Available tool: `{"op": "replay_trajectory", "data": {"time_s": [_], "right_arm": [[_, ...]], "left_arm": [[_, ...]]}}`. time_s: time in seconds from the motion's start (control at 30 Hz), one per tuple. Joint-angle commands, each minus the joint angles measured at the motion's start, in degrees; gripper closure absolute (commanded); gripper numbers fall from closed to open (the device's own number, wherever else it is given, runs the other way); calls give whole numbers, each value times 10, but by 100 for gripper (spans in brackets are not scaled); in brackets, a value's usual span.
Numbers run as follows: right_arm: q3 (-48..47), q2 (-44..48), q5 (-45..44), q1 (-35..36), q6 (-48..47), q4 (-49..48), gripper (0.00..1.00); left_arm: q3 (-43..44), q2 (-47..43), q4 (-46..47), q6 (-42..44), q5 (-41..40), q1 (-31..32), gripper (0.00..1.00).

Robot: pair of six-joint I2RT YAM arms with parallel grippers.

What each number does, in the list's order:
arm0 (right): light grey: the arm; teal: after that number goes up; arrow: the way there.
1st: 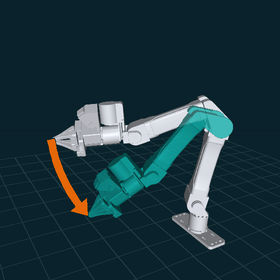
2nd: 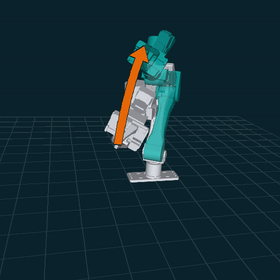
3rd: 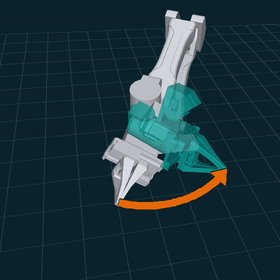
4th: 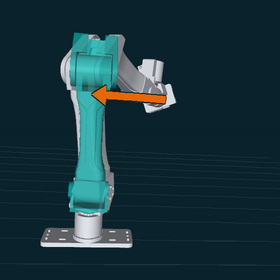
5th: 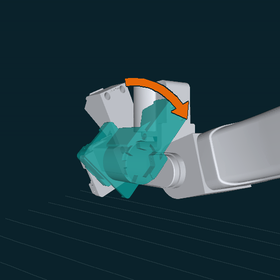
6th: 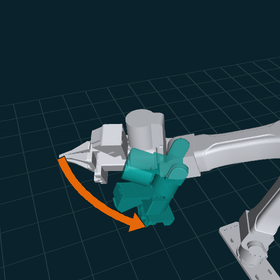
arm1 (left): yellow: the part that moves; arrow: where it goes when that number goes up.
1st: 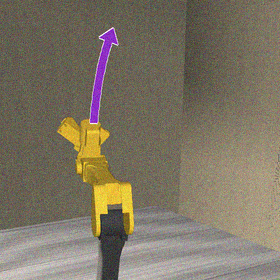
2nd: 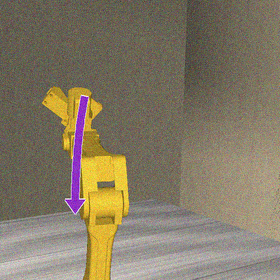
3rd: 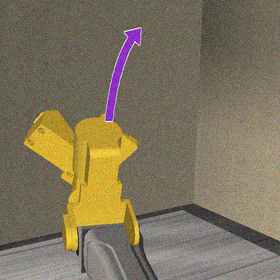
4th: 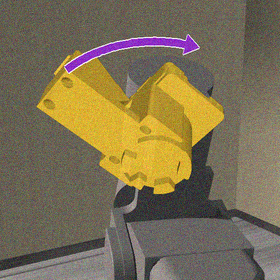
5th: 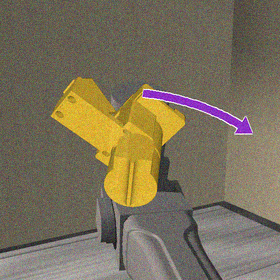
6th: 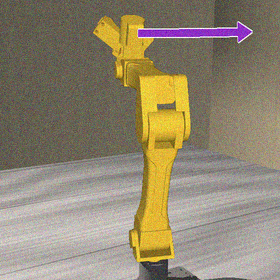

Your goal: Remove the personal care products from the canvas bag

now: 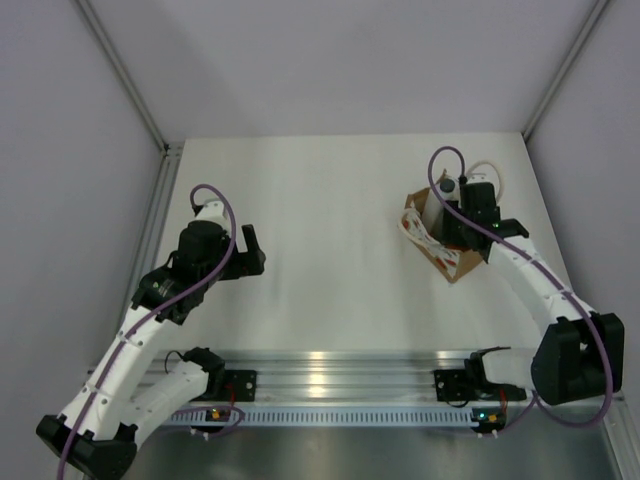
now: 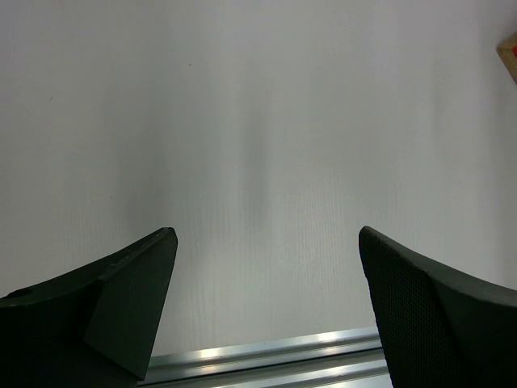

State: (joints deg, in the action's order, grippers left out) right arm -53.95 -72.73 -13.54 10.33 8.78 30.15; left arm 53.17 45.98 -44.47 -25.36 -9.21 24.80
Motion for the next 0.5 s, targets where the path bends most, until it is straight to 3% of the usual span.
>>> {"op": "replay_trajectory", "data": {"time_s": [0.0,0.47], "right_arm": [[-3,48,-3,-11,4,-62,100],[-27,87,4,-10,0,-51,100]], "left_arm": [[-2,-6,27,6,0,3,2],[-2,-4,26,5,-6,3,2]]}}
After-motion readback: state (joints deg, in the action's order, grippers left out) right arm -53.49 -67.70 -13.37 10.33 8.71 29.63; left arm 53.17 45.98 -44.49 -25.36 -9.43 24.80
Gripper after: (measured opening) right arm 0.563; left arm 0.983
